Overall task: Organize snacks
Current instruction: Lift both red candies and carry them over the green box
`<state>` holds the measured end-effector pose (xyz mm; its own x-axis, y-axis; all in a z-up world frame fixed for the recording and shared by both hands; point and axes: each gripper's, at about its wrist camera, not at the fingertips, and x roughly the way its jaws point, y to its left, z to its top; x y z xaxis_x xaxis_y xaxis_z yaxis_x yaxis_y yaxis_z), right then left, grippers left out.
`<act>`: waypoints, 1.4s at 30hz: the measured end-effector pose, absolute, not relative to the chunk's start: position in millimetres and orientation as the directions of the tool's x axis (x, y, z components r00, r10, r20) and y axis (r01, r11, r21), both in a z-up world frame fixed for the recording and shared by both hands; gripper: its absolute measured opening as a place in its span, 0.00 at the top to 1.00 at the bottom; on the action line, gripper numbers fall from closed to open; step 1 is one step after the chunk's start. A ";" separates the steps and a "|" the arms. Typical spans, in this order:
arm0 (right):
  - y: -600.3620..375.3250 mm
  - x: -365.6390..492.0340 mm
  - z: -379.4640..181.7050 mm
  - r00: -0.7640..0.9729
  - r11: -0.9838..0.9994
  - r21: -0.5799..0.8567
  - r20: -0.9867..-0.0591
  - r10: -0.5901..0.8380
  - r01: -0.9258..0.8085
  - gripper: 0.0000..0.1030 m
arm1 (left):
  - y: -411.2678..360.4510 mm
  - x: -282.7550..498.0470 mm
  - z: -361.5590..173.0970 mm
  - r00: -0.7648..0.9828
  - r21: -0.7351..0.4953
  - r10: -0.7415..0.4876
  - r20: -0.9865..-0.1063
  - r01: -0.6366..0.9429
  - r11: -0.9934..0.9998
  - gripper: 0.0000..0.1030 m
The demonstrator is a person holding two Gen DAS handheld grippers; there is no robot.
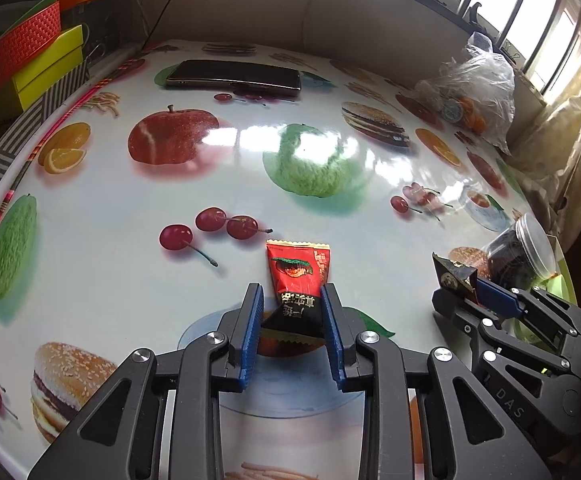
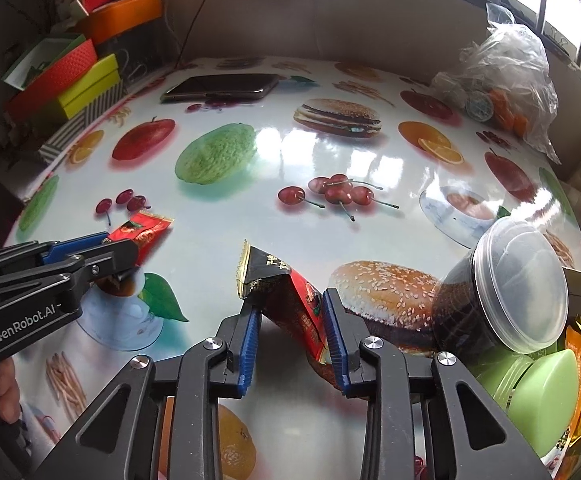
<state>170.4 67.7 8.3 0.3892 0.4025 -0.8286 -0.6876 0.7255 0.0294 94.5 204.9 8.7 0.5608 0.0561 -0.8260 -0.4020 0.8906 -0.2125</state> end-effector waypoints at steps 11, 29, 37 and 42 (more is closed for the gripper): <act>51.4 147.8 16.8 0.396 0.736 0.064 -0.810 0.432 -0.673 0.74 | 182.5 77.1 22.2 0.587 -0.225 0.034 -0.809 -0.362 0.905 0.71; -3.4 111.2 38.1 0.423 0.774 0.126 -0.778 0.465 -0.620 0.74 | 132.7 52.3 48.7 0.627 -0.240 -0.018 -0.779 -0.270 0.932 0.71; -27.8 101.0 48.5 0.450 0.794 0.138 -0.761 0.468 -0.592 0.74 | 108.5 45.6 61.3 0.643 -0.235 -0.038 -0.765 -0.224 0.946 0.71; -46.4 99.3 57.5 0.481 0.814 0.141 -0.745 0.462 -0.564 0.74 | 89.7 46.2 68.1 0.652 -0.242 -0.070 -0.755 -0.178 0.954 0.71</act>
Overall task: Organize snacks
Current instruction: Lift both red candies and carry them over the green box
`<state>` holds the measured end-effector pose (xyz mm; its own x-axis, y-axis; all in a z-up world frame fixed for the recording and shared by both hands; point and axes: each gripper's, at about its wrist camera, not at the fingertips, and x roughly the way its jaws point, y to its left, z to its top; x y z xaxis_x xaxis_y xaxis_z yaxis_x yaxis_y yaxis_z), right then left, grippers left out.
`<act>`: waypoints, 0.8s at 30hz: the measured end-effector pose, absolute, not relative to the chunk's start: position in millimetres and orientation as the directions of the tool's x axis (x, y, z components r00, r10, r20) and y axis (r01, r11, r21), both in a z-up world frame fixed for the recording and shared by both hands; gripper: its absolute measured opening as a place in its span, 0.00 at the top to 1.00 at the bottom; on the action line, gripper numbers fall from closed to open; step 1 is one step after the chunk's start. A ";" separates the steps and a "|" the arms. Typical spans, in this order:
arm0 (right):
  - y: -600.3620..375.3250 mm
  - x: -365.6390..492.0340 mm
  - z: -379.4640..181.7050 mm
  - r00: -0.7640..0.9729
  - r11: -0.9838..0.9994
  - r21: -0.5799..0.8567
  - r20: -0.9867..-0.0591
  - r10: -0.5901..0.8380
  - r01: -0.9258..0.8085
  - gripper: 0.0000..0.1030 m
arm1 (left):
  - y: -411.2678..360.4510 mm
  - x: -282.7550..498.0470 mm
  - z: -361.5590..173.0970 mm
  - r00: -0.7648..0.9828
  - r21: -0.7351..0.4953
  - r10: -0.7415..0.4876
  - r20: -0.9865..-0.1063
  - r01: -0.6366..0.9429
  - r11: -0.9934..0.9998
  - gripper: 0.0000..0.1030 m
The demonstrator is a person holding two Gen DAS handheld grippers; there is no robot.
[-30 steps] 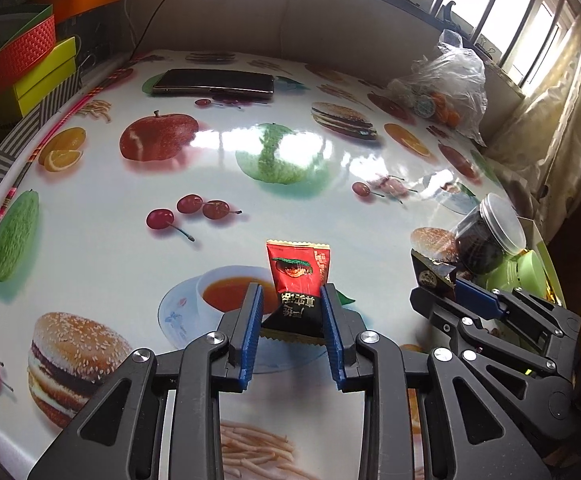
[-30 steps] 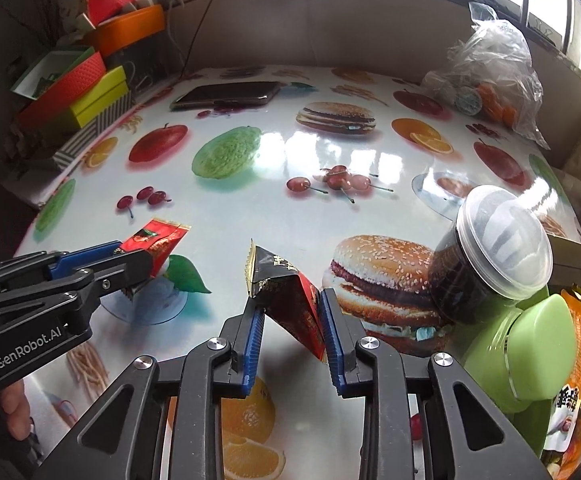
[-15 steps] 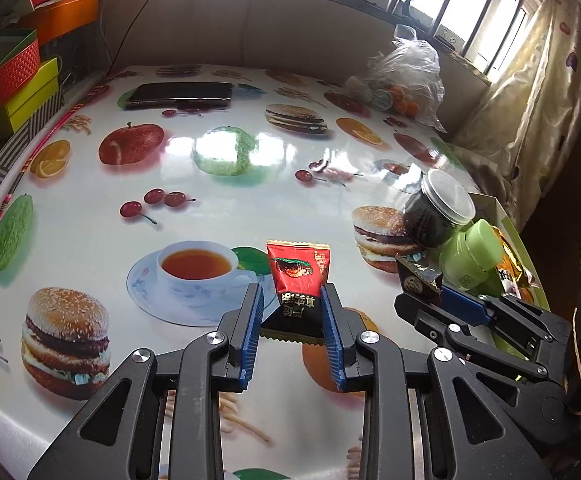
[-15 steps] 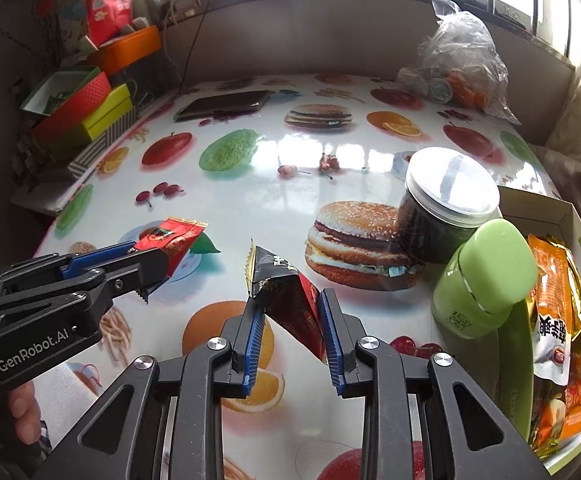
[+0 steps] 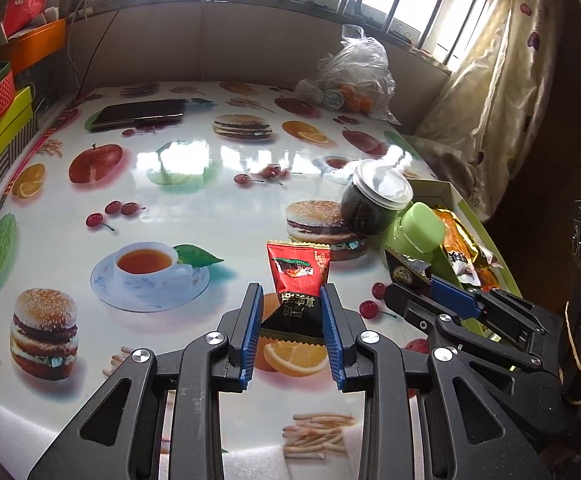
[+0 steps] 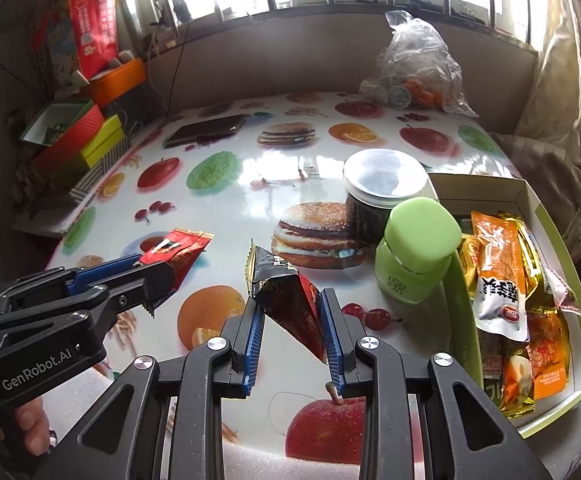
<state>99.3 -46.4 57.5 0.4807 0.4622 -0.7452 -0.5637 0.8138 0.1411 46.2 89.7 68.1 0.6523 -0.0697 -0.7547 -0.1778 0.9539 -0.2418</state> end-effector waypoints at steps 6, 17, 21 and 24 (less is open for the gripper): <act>-71.5 99.8 65.7 0.511 0.836 0.141 -0.734 0.448 -0.530 0.74 | 68.2 51.1 75.3 0.660 -0.248 -0.102 -0.744 -0.131 0.960 0.71; -108.6 102.5 74.0 0.553 0.869 0.155 -0.716 0.426 -0.469 0.74 | 33.4 59.4 86.3 0.664 -0.249 -0.149 -0.733 -0.058 0.967 0.71; -122.5 104.2 74.9 0.569 0.886 0.150 -0.717 0.403 -0.439 0.74 | 21.0 65.7 90.9 0.669 -0.255 -0.172 -0.723 -0.028 0.966 0.70; -134.3 107.8 76.1 0.579 0.897 0.154 -0.716 0.390 -0.415 0.74 | 11.7 70.6 92.9 0.669 -0.258 -0.187 -0.720 -0.008 0.966 0.70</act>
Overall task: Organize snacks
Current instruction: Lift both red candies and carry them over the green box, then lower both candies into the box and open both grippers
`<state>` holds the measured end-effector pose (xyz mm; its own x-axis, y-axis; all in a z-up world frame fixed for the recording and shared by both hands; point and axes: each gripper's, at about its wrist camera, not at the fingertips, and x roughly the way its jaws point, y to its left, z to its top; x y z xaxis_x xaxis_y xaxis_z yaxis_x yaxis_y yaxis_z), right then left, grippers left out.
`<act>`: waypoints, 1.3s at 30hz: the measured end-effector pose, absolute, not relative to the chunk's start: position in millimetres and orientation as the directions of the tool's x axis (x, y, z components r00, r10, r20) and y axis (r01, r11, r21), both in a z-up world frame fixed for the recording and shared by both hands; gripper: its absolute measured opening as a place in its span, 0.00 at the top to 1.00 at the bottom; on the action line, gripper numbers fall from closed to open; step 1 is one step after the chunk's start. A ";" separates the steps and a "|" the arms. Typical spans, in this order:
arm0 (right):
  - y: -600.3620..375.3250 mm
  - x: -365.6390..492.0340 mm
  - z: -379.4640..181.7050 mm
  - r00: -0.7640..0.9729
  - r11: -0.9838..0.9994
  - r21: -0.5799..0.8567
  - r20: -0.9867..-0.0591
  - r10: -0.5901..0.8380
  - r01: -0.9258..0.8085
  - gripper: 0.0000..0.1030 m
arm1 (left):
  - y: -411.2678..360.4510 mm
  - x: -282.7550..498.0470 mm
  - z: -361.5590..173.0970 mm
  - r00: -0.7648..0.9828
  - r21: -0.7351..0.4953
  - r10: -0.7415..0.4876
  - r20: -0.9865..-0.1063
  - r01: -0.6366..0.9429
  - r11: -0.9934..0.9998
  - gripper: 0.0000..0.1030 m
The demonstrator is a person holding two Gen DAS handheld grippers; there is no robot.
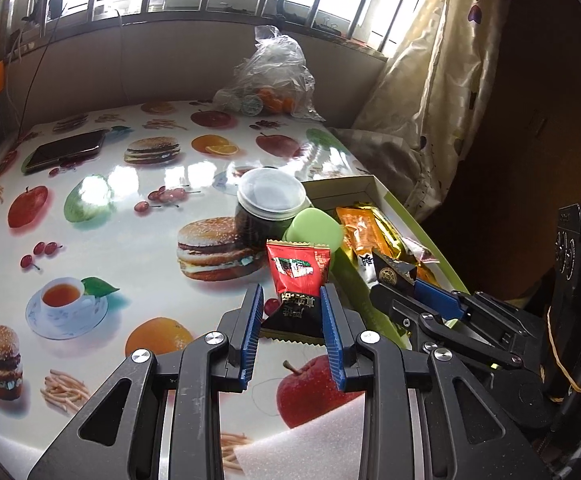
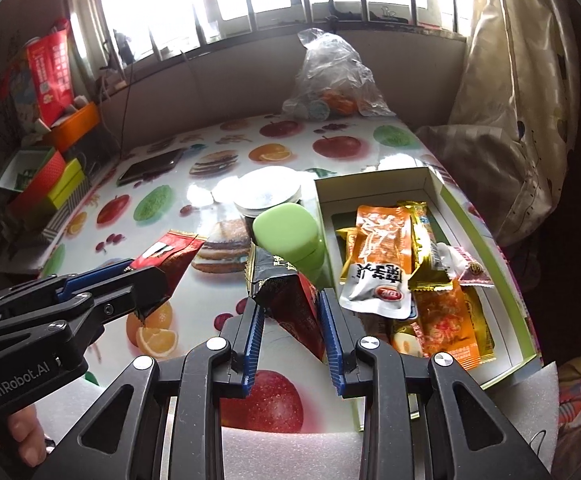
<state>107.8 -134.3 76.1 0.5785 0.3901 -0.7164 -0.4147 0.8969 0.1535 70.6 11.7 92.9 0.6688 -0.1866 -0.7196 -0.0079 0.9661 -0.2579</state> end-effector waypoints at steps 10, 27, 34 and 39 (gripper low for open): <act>-172.8 116.8 77.9 0.615 0.931 0.163 -0.711 0.340 -0.326 0.74 | -13.0 92.9 96.1 0.659 -0.265 -0.228 -0.717 0.045 0.963 0.70; -216.2 134.8 61.3 0.647 0.978 0.079 -0.739 0.188 -0.195 0.74 | -51.0 141.7 84.1 0.623 -0.272 -0.278 -0.731 0.108 0.956 0.70; -220.7 143.2 49.6 0.650 0.986 0.029 -0.749 0.130 -0.163 0.73 | -67.5 155.2 73.0 0.606 -0.227 -0.261 -0.752 0.134 0.965 0.70; -223.0 147.6 42.1 0.645 0.988 0.026 -0.755 0.117 -0.149 0.73 | -72.9 162.3 63.9 0.587 -0.226 -0.264 -0.765 0.140 0.964 0.70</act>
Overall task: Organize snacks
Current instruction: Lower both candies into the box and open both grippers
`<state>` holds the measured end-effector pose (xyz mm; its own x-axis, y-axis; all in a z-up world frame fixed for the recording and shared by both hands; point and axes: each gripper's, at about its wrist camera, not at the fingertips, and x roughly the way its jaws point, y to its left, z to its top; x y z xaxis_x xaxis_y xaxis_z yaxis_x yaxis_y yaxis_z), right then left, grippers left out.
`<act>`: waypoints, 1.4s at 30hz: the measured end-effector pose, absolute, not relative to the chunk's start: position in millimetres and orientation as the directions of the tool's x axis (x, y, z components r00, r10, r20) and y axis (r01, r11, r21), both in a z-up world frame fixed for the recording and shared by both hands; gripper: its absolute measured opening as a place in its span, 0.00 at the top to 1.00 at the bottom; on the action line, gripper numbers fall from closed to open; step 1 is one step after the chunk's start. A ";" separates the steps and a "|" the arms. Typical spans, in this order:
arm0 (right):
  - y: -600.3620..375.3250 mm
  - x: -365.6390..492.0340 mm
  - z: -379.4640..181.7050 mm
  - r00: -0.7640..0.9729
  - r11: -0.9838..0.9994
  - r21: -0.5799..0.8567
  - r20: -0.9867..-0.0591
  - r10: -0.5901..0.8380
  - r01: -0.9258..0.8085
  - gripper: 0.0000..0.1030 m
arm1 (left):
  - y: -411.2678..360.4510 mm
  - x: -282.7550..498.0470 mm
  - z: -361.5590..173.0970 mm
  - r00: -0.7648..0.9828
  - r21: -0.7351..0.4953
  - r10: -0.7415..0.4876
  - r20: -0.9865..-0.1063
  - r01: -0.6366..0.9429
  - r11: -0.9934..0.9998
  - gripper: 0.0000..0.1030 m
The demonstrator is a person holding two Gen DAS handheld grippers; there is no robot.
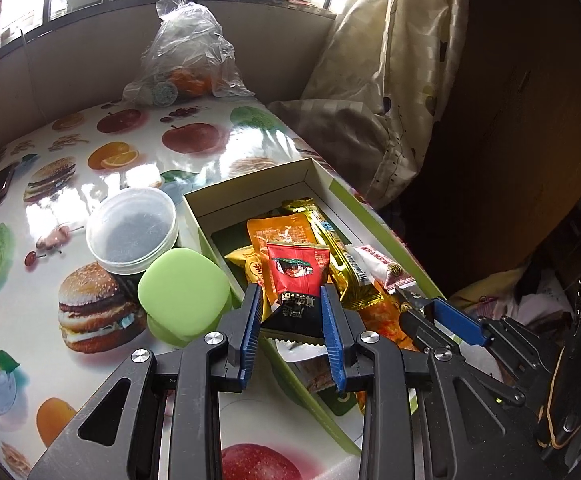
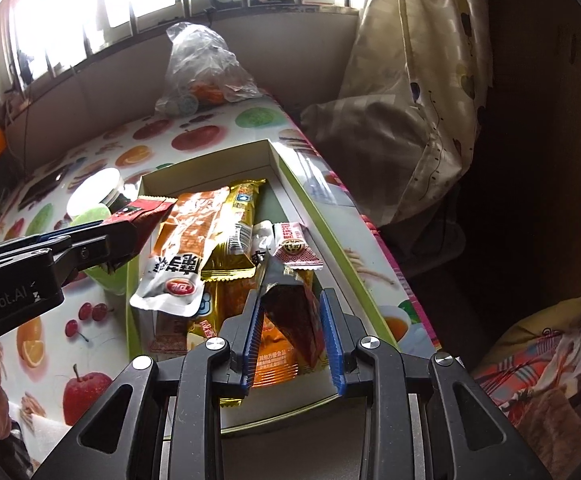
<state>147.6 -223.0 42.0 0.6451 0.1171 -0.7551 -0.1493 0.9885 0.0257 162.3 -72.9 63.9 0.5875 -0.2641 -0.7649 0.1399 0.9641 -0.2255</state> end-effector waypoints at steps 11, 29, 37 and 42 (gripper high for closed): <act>-228.1 153.1 35.7 0.652 0.990 0.039 -0.749 0.121 -0.139 0.73 | -83.2 173.6 53.5 0.572 -0.203 -0.248 -0.782 0.142 0.969 0.70; -232.5 155.9 29.6 0.650 0.989 0.068 -0.747 0.138 -0.133 0.70 | -91.6 183.6 39.6 0.534 -0.185 -0.232 -0.813 0.141 0.973 0.69; -232.6 155.6 29.4 0.652 0.989 0.072 -0.745 0.140 -0.130 0.64 | -91.9 183.9 38.1 0.532 -0.186 -0.232 -0.815 0.139 0.973 0.60; -231.6 155.2 30.7 0.657 0.989 0.071 -0.741 0.138 -0.127 0.60 | -92.1 183.5 37.7 0.530 -0.183 -0.228 -0.817 0.136 0.974 0.60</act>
